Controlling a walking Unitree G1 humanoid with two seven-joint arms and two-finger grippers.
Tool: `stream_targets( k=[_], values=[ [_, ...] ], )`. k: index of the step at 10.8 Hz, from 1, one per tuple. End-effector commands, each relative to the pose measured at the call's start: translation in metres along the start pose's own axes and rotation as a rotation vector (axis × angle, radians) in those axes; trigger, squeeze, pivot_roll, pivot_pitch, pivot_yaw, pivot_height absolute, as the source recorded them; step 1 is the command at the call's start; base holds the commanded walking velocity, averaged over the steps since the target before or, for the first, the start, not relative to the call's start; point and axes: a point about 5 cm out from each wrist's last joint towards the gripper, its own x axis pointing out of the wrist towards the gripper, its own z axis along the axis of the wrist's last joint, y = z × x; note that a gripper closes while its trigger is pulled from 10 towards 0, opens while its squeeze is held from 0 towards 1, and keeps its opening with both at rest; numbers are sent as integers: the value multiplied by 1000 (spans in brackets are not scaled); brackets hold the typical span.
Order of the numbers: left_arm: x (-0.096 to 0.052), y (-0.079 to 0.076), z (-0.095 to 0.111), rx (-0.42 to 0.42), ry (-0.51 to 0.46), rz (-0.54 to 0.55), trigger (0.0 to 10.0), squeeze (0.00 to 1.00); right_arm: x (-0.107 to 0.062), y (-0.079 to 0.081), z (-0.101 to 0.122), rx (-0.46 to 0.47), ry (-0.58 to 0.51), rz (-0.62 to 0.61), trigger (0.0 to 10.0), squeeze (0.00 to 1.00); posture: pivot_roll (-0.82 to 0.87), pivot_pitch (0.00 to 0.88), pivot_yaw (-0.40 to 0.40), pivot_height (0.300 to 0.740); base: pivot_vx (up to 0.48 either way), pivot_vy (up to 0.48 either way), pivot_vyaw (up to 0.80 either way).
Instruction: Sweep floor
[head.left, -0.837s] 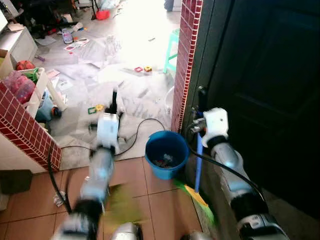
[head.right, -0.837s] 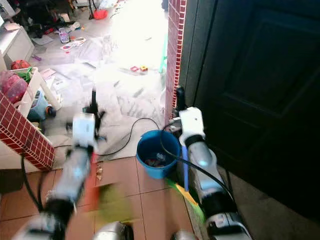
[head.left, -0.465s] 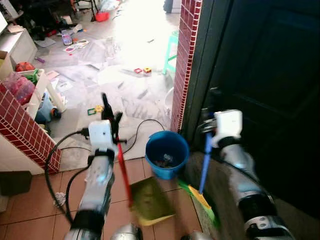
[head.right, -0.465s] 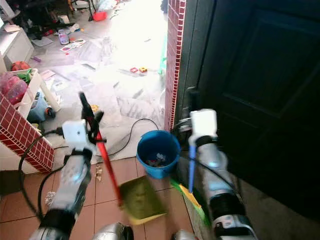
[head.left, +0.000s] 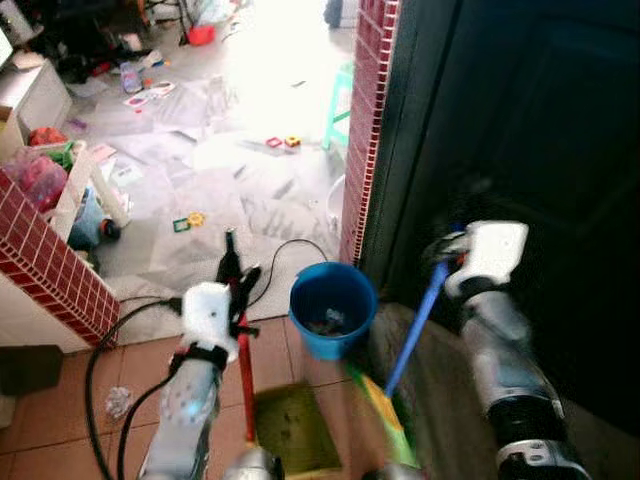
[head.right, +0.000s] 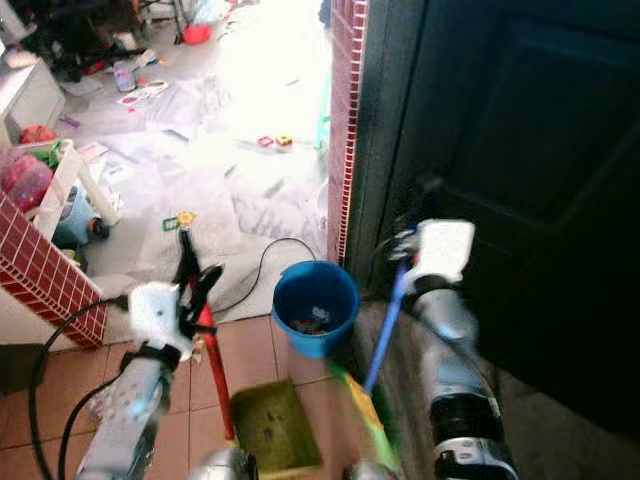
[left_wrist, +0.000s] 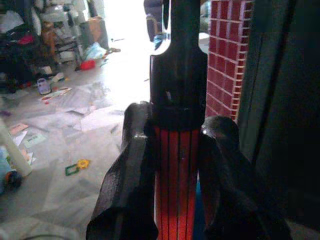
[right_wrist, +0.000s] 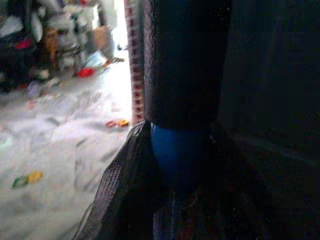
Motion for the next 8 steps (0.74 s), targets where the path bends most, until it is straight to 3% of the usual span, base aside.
stream_targets(
  k=[1,2,5,8],
  values=[
    [3,7,15,11,-54,27,10000,0,1,-3,12,10,-52,-34,10000,0,-87,0,50,740,0,360,0],
    [3,9,14,-31,-37,58,10000,0,0,-4,11,7,-40,-37,10000,0,-91,0,52,740,0,480,0],
    [3,2,12,-49,-12,23,10000,0,5,0,12,-17,-32,-3,10000,0,-83,0,57,740,0,480,0],
    [10,-1,24,-49,-41,7,10000,0,9,7,14,-49,-41,31,10000,0,-73,0,52,740,0,480,0]
  ],
)
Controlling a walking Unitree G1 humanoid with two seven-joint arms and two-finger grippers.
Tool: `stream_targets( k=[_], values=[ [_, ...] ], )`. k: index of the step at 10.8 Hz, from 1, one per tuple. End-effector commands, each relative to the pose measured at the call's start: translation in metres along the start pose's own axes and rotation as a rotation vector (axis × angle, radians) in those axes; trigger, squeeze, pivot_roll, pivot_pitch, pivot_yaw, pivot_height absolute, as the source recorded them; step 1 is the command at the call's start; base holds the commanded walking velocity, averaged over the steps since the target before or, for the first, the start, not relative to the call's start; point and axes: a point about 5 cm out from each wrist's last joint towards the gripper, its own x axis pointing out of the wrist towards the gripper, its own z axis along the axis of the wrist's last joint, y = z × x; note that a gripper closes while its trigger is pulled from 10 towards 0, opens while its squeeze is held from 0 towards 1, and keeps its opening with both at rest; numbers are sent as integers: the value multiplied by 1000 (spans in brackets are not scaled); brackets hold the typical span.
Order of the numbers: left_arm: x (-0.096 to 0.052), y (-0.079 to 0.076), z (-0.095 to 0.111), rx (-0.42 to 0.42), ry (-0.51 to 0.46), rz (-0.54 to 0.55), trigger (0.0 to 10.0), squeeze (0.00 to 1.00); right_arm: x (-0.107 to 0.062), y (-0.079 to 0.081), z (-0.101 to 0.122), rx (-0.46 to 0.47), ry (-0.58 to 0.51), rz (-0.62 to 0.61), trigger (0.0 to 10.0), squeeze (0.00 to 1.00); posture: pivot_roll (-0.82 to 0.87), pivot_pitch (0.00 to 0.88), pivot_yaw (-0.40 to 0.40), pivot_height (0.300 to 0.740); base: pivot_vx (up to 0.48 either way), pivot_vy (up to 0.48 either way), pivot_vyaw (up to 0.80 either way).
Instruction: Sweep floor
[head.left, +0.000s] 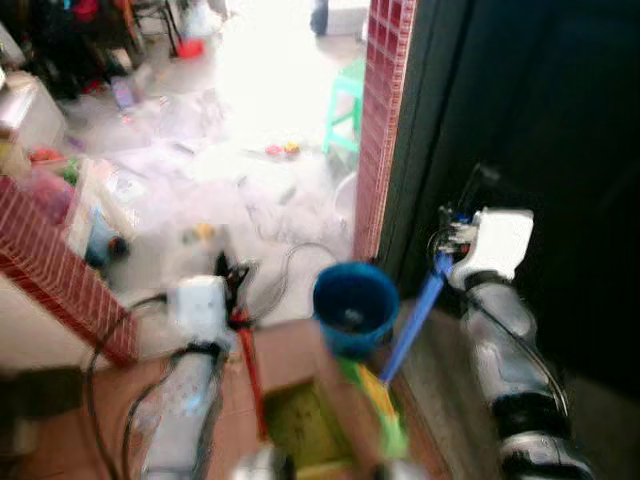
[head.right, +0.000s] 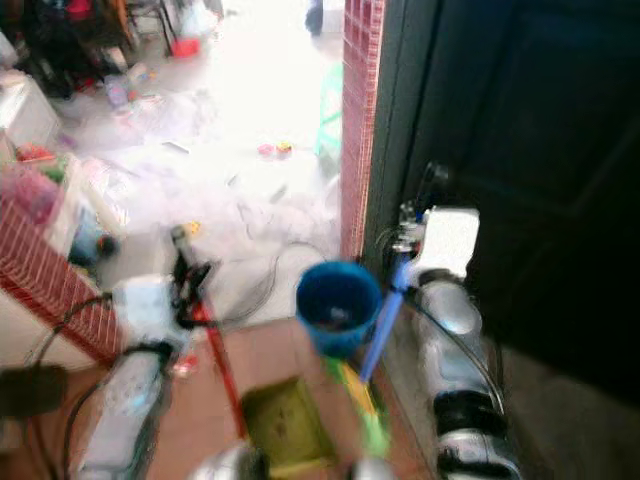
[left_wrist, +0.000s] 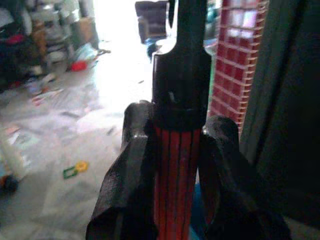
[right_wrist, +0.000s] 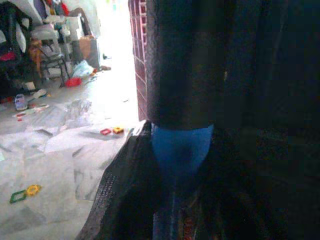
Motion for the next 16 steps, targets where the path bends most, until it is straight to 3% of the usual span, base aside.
stream_targets(
  k=[1,4,6,10,12,13,16],
  values=[
    [4,5,14,20,-57,3,10000,0,5,12,13,-22,-59,75,10000,0,-72,0,52,740,0,480,0],
    [17,-6,30,15,-115,-29,10000,0,8,18,14,-46,-70,84,10000,0,-72,0,52,740,0,480,467],
    [21,-11,39,22,-154,-49,10000,0,9,15,14,-61,-72,78,10000,0,-75,0,52,740,0,0,800],
    [17,-12,29,11,-97,-74,10000,0,10,19,13,-66,-73,91,10000,0,-64,0,43,740,0,0,800],
    [9,-12,15,11,-31,-131,10000,0,10,18,10,-101,-63,89,10000,0,-52,0,31,740,0,0,0],
    [5,-8,8,29,7,-179,10000,0,9,9,8,-130,-54,34,10000,0,-51,0,35,740,0,0,0],
    [12,-9,10,63,7,-201,10000,0,8,1,7,-189,-19,22,10000,0,-67,0,-42,740,0,0,0]
  ],
)
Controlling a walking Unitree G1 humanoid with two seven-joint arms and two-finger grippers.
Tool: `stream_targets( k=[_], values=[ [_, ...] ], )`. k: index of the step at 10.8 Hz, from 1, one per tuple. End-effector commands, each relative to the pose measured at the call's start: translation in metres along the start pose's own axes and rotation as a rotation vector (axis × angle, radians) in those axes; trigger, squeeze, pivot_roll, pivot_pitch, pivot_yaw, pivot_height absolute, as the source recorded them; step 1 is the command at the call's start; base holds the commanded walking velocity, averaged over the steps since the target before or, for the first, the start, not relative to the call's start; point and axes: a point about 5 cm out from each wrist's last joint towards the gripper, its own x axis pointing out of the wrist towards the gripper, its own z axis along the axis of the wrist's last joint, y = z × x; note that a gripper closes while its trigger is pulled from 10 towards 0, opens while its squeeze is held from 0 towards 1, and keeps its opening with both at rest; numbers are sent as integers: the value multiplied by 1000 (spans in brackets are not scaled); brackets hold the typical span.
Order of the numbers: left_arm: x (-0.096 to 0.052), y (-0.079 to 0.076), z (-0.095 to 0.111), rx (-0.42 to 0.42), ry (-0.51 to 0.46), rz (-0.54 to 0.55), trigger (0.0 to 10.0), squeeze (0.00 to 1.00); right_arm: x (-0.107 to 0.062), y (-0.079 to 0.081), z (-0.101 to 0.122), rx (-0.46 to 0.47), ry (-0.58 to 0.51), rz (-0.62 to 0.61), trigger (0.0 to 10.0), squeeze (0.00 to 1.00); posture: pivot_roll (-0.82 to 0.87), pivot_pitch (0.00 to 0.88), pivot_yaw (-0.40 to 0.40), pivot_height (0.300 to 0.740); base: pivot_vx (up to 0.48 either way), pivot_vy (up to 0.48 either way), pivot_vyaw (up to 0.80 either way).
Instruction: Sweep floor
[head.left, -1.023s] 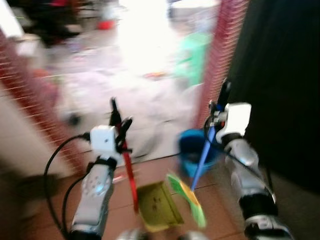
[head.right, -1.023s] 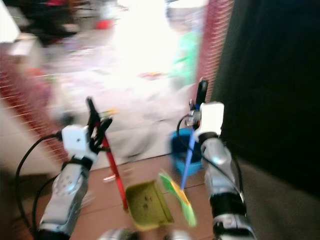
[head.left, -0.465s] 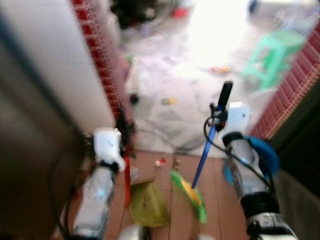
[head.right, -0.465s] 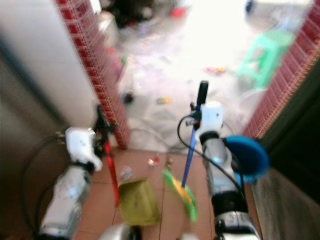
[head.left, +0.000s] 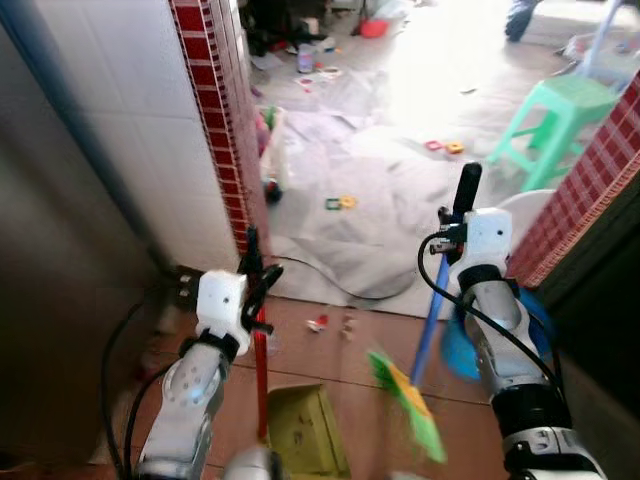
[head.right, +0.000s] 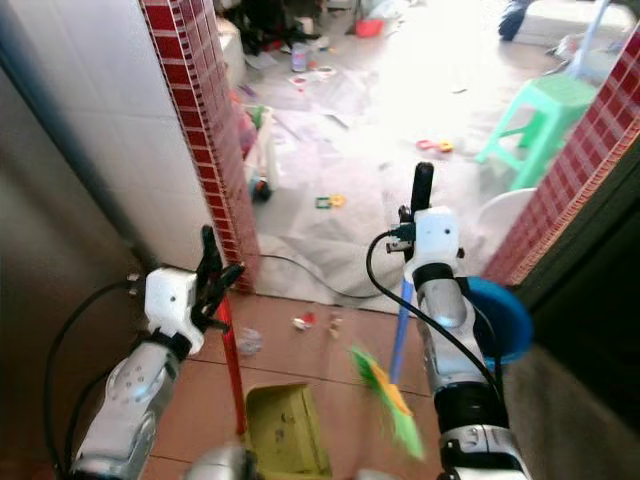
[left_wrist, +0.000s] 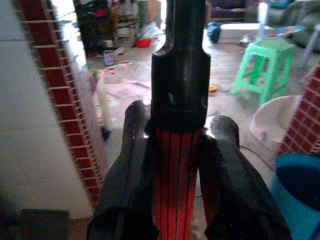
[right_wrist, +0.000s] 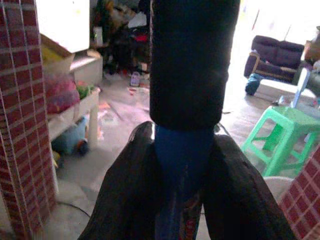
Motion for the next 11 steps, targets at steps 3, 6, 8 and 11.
stream_targets(
  k=[3,6,8,11],
  values=[
    [7,3,7,10,-25,-30,10000,0,11,-11,8,-115,42,45,10000,0,-74,0,-68,740,0,0,0],
    [-4,9,1,-80,4,76,10000,0,6,-9,12,-196,21,159,10000,0,-74,0,22,740,0,0,0],
    [-4,9,4,-49,-26,89,10000,0,3,6,15,-139,-13,139,10000,0,-61,0,31,740,0,0,0],
    [1,9,14,-45,-52,105,10000,0,-5,15,12,-34,-27,-43,10000,0,-39,0,35,740,0,0,0]
  ],
)
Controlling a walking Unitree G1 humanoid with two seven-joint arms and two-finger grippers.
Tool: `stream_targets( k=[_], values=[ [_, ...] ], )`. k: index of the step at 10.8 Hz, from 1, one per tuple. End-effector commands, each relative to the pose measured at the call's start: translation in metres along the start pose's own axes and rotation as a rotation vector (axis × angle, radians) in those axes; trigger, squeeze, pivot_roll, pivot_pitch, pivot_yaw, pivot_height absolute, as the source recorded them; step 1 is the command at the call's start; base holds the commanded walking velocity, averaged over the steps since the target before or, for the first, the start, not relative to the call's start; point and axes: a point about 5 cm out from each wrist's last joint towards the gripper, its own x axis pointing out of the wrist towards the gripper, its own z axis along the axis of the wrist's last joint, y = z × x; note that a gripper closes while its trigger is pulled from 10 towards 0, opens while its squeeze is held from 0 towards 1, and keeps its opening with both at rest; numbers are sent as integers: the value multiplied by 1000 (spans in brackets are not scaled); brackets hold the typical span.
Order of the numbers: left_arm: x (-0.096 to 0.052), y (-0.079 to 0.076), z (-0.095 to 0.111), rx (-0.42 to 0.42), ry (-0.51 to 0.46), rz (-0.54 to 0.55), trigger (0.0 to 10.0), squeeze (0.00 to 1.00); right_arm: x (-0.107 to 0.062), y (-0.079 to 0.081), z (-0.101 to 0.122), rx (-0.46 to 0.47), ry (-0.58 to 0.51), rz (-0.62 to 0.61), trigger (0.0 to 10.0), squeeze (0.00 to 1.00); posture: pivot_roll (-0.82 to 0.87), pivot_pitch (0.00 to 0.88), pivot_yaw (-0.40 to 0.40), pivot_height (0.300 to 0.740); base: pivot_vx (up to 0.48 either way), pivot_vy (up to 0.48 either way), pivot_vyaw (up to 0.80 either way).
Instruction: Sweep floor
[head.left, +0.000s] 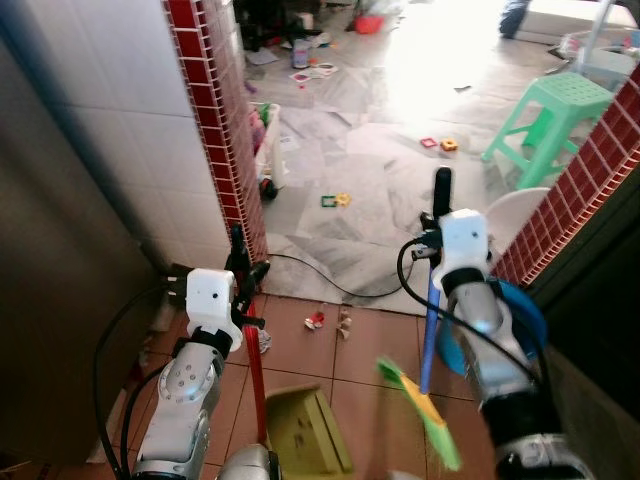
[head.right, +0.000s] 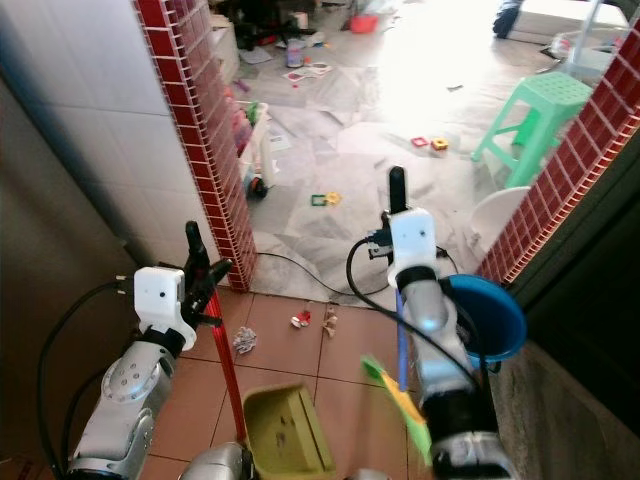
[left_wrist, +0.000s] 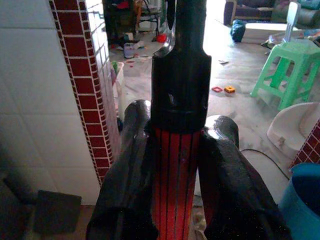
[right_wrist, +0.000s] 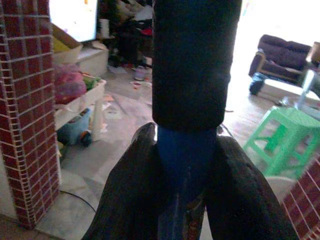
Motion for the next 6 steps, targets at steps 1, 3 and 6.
stream_targets(
  k=[1,3,6],
  values=[
    [3,-3,13,9,-57,-8,10000,0,-1,-10,7,8,-29,-63,10000,0,-47,0,36,740,0,0,0],
    [4,-3,14,-5,-64,-4,10000,0,-4,-18,3,16,-20,-91,10000,0,-56,0,36,740,0,0,0],
    [6,-7,16,-35,-70,-12,10000,0,3,-24,8,17,-31,-89,10000,0,-57,0,27,740,0,160,-163]
  ],
)
